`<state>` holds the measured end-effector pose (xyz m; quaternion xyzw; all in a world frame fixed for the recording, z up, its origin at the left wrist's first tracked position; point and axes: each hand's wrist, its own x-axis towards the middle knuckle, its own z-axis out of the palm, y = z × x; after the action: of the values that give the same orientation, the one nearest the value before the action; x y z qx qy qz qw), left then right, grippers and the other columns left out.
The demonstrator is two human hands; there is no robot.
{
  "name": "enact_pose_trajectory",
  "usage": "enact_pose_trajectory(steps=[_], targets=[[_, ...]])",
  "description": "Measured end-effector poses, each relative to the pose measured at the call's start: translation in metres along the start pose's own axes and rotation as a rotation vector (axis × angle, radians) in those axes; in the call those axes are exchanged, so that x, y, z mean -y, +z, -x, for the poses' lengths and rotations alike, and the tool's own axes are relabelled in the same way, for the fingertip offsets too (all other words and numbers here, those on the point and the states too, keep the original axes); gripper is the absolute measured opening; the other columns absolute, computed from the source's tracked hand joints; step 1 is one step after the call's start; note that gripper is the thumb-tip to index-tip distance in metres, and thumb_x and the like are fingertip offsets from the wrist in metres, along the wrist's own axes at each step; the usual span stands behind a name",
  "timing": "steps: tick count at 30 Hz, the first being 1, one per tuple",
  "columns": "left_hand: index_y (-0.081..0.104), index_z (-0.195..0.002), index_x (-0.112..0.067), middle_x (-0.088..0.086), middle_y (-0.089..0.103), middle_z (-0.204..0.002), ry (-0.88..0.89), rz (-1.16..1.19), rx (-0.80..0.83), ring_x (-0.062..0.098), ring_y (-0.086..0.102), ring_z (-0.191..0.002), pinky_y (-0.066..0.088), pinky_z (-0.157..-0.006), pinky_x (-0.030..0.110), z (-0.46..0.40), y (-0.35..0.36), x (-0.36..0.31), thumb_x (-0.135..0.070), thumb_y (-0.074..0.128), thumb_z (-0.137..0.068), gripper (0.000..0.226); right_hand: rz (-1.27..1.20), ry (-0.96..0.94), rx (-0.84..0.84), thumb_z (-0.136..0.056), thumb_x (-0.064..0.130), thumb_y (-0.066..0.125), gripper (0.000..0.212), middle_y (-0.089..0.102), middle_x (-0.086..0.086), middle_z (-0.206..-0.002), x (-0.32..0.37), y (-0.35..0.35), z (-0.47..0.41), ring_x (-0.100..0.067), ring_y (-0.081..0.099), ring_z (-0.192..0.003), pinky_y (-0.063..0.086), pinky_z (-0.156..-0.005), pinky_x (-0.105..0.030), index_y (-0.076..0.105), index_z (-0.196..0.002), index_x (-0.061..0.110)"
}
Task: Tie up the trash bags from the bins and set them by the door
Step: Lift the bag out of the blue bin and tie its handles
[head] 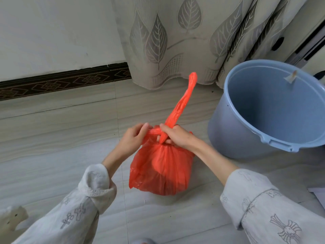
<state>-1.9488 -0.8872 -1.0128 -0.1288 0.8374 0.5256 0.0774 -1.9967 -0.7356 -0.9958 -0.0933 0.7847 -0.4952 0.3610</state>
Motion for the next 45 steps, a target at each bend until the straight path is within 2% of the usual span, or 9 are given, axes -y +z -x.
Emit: enact_pose_trajectory(steps=[4, 9, 15, 20, 24, 29, 34, 41, 45], targets=[[0.048, -0.055, -0.013, -0.009, 0.033, -0.046, 0.116, -0.196, -0.112, 0.004, 0.034, -0.044, 0.029, -0.055, 0.028, 0.007, 0.006, 0.003, -0.034, 0.037, -0.096, 0.047, 0.089, 0.049, -0.101, -0.095, 0.036, 0.034, 0.055, 0.045, 0.005, -0.033, -0.006, -0.006, -0.007, -0.009, 0.036, -0.031, 0.030, -0.038, -0.021, 0.047, -0.045, 0.016], [0.047, -0.040, -0.008, -0.008, 0.018, -0.037, 0.191, 0.107, -0.234, 0.006, 0.017, -0.040, 0.016, -0.043, 0.023, 0.013, 0.002, -0.028, -0.025, 0.049, -0.093, 0.055, 0.065, -0.003, -0.185, -0.096, 0.025, 0.040, 0.049, 0.051, 0.010, -0.029, -0.009, -0.018, -0.008, -0.001, 0.047, -0.033, 0.039, -0.047, -0.015, 0.053, -0.050, 0.019], [0.028, -0.041, -0.021, -0.013, 0.023, -0.036, 0.140, 0.386, -0.102, 0.003, 0.017, -0.037, 0.015, -0.038, 0.017, 0.013, 0.000, -0.030, -0.022, 0.055, -0.083, 0.050, 0.011, -0.060, -0.245, -0.092, 0.027, 0.051, 0.033, 0.062, 0.002, -0.055, -0.019, -0.020, -0.011, -0.007, 0.060, -0.057, 0.048, -0.067, -0.023, 0.056, -0.059, 0.022], [0.061, -0.045, -0.021, 0.001, 0.052, -0.059, -0.005, -0.029, 0.331, 0.003, 0.045, -0.042, 0.036, -0.046, 0.015, 0.010, -0.025, -0.023, -0.018, 0.062, -0.085, 0.040, -0.231, -0.050, -0.165, -0.091, 0.023, 0.055, 0.031, 0.057, 0.008, -0.043, -0.032, -0.030, 0.001, 0.000, 0.053, -0.043, 0.045, -0.051, -0.013, 0.058, -0.061, 0.015], [0.065, -0.077, -0.025, -0.002, 0.064, -0.081, 0.131, -0.065, 0.135, -0.003, 0.054, -0.066, 0.044, -0.067, 0.012, 0.003, -0.006, -0.012, -0.008, 0.066, -0.080, 0.018, -0.294, -0.019, -0.030, -0.090, 0.022, 0.055, 0.027, 0.060, 0.008, -0.047, -0.027, -0.030, 0.004, -0.004, 0.056, -0.051, 0.044, -0.059, -0.017, 0.063, -0.066, 0.015], [0.065, -0.081, -0.039, -0.013, 0.061, -0.081, 0.255, -0.046, 0.218, 0.003, 0.055, -0.076, 0.044, -0.069, 0.021, 0.000, 0.020, -0.017, -0.016, 0.070, -0.077, 0.024, -0.305, -0.015, 0.024, -0.092, 0.023, 0.052, 0.030, 0.056, -0.001, -0.061, -0.027, -0.033, 0.007, -0.013, 0.052, -0.062, 0.040, -0.066, -0.025, 0.061, -0.065, 0.014], [0.070, -0.094, -0.015, -0.011, 0.058, -0.075, 0.346, -0.181, 0.190, -0.010, 0.051, -0.067, 0.035, -0.063, 0.007, -0.005, 0.032, -0.013, -0.032, 0.061, -0.076, 0.026, -0.356, 0.006, 0.064, -0.091, 0.020, 0.052, 0.020, 0.061, -0.005, -0.075, -0.030, -0.040, 0.014, -0.015, 0.057, -0.072, 0.044, -0.079, -0.028, 0.063, -0.075, 0.013], [0.067, -0.082, -0.019, -0.017, 0.060, -0.074, 0.226, -0.184, 0.201, -0.011, 0.053, -0.063, 0.038, -0.062, 0.006, -0.011, 0.023, -0.005, -0.019, 0.060, -0.081, 0.007, 0.188, -0.075, 0.138, -0.077, 0.031, 0.067, 0.009, 0.063, 0.016, -0.084, -0.028, -0.042, 0.019, -0.005, 0.060, -0.087, 0.044, -0.089, -0.023, 0.060, -0.074, 0.035], [0.067, -0.078, -0.014, -0.014, 0.059, -0.062, 0.156, -0.090, 0.210, -0.005, 0.050, -0.050, 0.040, -0.052, 0.007, -0.007, 0.024, -0.009, -0.013, 0.062, -0.083, 0.007, 0.274, -0.129, -0.090, -0.075, 0.025, 0.066, 0.015, 0.059, 0.007, -0.083, -0.034, -0.035, 0.025, -0.020, 0.063, -0.087, 0.049, -0.086, -0.028, 0.057, -0.083, 0.034]])
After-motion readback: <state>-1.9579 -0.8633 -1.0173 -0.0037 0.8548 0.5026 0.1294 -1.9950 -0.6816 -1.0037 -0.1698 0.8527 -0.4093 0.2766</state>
